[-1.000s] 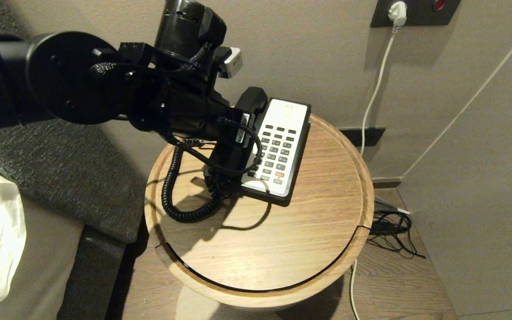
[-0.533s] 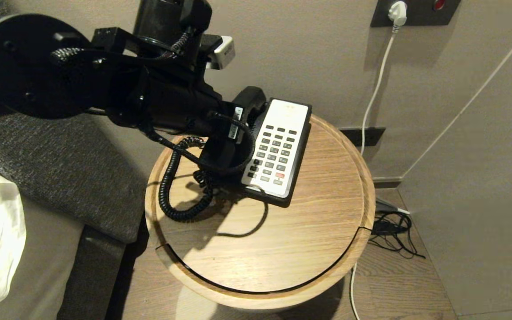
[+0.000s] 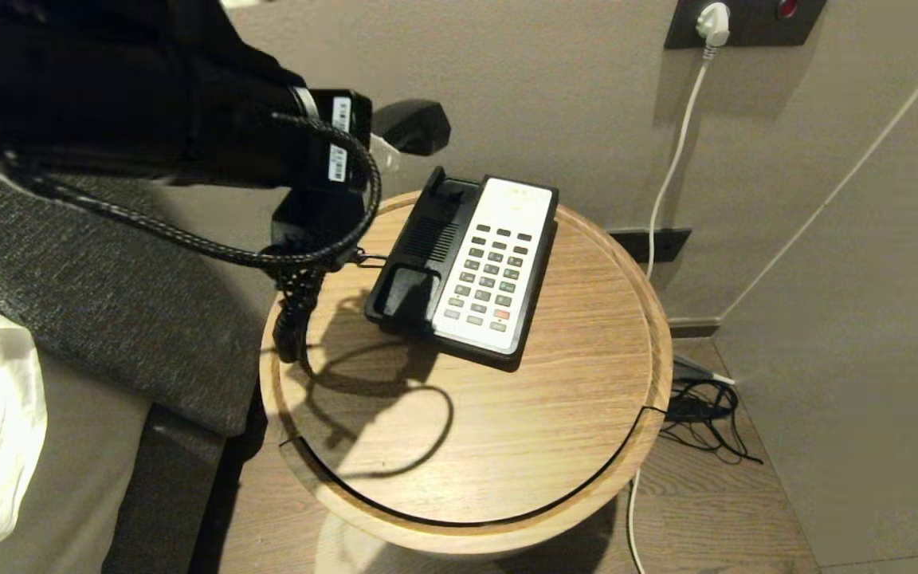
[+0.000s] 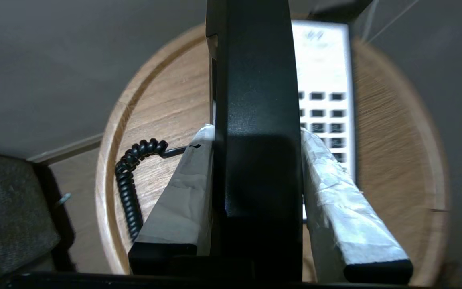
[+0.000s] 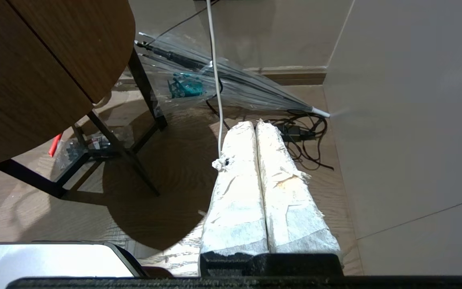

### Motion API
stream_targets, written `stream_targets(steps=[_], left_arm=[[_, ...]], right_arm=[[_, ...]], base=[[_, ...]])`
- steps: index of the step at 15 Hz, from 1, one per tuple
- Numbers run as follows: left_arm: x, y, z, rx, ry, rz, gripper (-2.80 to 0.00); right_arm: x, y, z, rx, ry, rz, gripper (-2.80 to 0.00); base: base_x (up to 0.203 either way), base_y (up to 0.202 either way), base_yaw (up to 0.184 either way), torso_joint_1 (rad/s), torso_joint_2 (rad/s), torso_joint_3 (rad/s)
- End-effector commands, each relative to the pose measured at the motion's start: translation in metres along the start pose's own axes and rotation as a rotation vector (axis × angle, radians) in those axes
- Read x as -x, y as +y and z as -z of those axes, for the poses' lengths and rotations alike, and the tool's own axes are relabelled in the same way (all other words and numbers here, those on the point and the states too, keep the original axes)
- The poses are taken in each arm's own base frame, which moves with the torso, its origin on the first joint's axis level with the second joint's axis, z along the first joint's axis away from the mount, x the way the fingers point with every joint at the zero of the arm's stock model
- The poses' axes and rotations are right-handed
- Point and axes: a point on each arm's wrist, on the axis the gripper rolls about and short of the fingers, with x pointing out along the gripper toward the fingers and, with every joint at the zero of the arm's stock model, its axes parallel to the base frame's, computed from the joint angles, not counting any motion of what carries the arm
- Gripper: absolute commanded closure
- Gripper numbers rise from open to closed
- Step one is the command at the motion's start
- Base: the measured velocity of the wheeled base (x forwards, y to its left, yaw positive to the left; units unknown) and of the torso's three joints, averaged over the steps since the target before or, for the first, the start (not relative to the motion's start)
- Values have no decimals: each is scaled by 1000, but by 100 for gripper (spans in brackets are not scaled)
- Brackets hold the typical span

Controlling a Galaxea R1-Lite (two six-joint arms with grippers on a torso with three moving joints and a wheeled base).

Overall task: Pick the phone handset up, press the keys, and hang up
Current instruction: Dial the number

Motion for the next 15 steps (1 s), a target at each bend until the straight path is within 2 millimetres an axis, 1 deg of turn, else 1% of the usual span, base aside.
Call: stream_targets(steps=[1,3,5,8,10,12,14,15], left_arm=[[53,7,-12,62,-105,30,0],[92,12,-15,149,-156,75,0],[133,19,-14,237,-199,131,0],[194,38,-4,352,-257,201,0],[234,55,12,406,-279,242,0],[267,70,40,479,-278,326,0],[293,83,69,567,-264,445,0],[302,87,82,616,-248,503,0]], right_arm=[[0,0,0,0,0,-1,0],[0,0,0,0,0,-1,0],[0,0,0,0,0,-1,0],[0,0,0,0,0,-1,0],[0,0,0,0,0,-1,0],[0,0,0,0,0,-1,0],[0,0,0,0,0,-1,0],[0,0,0,0,0,-1,0]], base=[[0,0,0,0,0,0],[0,0,0,0,0,0],[0,0,0,0,0,0],[0,0,0,0,0,0],[0,0,0,0,0,0],[0,0,0,0,0,0],[0,0,0,0,0,0],[0,0,0,0,0,0]])
